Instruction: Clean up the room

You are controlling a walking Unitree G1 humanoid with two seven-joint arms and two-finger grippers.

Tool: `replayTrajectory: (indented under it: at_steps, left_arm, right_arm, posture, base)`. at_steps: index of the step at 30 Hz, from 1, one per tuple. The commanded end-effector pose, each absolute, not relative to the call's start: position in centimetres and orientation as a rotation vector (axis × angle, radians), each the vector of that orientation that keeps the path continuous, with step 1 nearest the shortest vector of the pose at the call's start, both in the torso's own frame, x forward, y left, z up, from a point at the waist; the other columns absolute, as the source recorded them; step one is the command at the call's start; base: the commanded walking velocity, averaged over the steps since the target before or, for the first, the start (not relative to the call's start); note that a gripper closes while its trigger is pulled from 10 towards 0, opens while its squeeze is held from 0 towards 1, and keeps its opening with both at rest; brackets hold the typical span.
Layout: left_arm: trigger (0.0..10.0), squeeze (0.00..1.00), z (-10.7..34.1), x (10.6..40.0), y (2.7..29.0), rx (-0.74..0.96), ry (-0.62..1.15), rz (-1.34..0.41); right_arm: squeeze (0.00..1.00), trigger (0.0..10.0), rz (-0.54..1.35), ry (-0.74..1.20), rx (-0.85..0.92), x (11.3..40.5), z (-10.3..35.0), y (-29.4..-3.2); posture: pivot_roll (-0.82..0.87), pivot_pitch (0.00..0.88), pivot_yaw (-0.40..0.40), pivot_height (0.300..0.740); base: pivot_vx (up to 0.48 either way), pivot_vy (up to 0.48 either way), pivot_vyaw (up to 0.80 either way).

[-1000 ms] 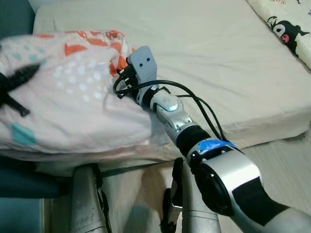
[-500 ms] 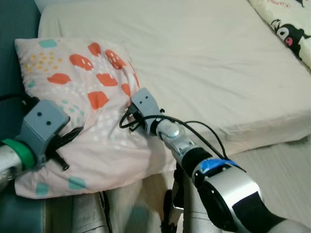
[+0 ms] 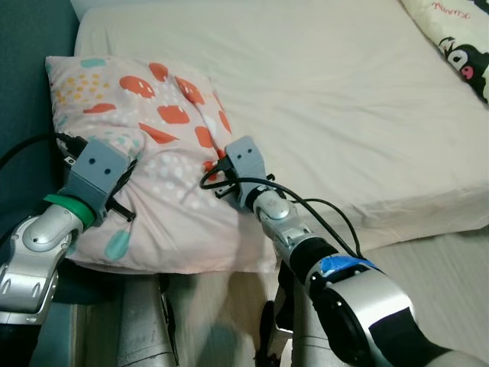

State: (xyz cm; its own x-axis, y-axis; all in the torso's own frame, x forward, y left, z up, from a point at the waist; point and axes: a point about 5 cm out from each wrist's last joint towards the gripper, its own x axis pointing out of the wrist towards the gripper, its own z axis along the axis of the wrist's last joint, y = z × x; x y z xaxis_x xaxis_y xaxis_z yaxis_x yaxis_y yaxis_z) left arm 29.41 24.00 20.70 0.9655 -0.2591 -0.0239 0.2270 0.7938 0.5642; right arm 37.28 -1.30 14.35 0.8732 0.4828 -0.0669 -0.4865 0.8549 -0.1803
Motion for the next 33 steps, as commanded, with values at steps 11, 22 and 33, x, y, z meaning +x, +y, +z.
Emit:
replayTrajectory:
  at_steps: [11,22,33]
  left_arm:
    - [10.0,1.00,20.3,27.6,28.4,0.689,0.099,-0.245]
    - [10.0,1.00,22.8,25.6,30.5,0.767,0.226,-0.366]
    - [10.0,0.00,25.6,23.2,30.1,0.616,0.245,-0.548]
  right_arm:
    - [1.00,10.0,0.621,0.049,-0.086,35.6,13.7,2.1]
    - [1.00,10.0,0.623,-0.035,0.067,35.3,14.5,2.2]
    - [0.00,10.0,0.422,-0.093,0.153,32.9,9.8,-5.0]
  posture:
    - [0.14,0.266,-0.084,0.539]
    - [0.13,0.259,-0.094,0.539]
    - [0.12,0.252,-0.090,0.539]
  base:
    - [0.000,0.000,0.00]
    - [0.000,0.000,0.00]
    - [0.000,0.000,0.00]
